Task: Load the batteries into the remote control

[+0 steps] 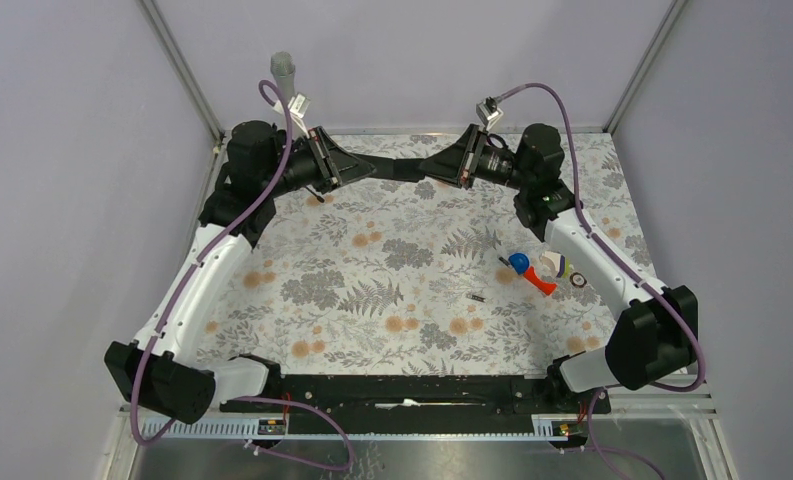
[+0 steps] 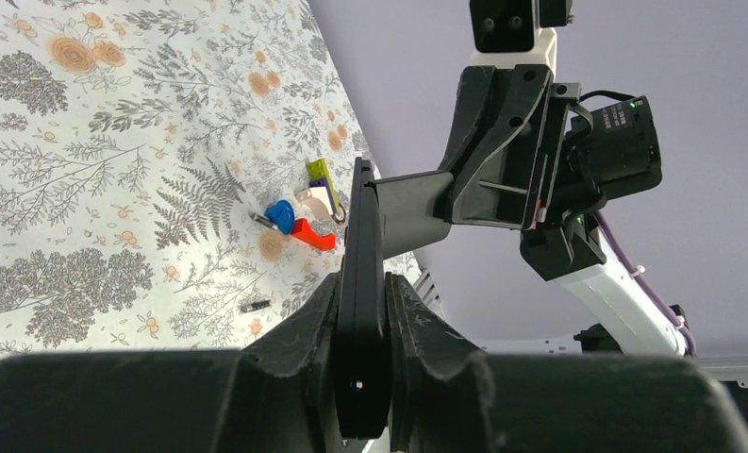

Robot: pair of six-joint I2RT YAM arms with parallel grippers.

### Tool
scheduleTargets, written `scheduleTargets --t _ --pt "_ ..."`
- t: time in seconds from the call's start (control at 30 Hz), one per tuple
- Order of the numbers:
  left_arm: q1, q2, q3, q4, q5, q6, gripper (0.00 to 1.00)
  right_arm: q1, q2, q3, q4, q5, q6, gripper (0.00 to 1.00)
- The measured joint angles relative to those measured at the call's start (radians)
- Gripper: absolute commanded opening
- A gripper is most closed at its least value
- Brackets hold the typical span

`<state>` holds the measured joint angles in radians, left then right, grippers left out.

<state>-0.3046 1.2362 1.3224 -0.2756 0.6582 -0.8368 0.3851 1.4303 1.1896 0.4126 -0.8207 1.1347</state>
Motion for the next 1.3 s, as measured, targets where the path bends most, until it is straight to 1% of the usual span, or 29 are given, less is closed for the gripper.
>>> scheduleTargets --t 0.17,0.33,0.5,0.63,0.7,0.8,1.0,1.13,1.3 --pt "0.000 0.005 0.000 -0.031 -0.021 0.029 0.00 0.001 0.000 0.000 -0.033 0.011 -0.020 0.02" --pt "-0.001 0.005 0.020 -0.110 -0.095 0.122 0.00 0.003 -0.007 0.009 -0.105 0.060 -0.072 0.00" --pt "0.014 0.000 0.023 -0.171 -0.185 0.219 0.00 0.001 -0.058 0.018 -0.249 0.167 -0.173 0.00" --pt "0.048 -0.029 -0.012 -0.189 -0.250 0.266 0.00 -0.003 -0.121 -0.033 -0.314 0.296 -0.245 0.00" --pt "0.060 -0.048 -0.030 -0.193 -0.272 0.278 0.00 -0.007 -0.123 -0.071 -0.327 0.349 -0.265 0.00" --pt "0.068 -0.082 -0.054 -0.194 -0.301 0.293 0.00 -0.013 -0.075 -0.115 -0.344 0.401 -0.278 0.00" --pt "0.068 -0.162 -0.093 -0.197 -0.341 0.314 0.00 -0.019 0.111 -0.148 -0.343 0.447 -0.286 0.00" --pt "0.070 -0.208 -0.106 -0.197 -0.354 0.317 0.00 -0.031 0.221 -0.148 -0.289 0.442 -0.286 0.00" --pt "0.075 -0.220 -0.106 -0.194 -0.360 0.316 0.00 -0.064 0.324 -0.149 -0.216 0.430 -0.290 0.00"
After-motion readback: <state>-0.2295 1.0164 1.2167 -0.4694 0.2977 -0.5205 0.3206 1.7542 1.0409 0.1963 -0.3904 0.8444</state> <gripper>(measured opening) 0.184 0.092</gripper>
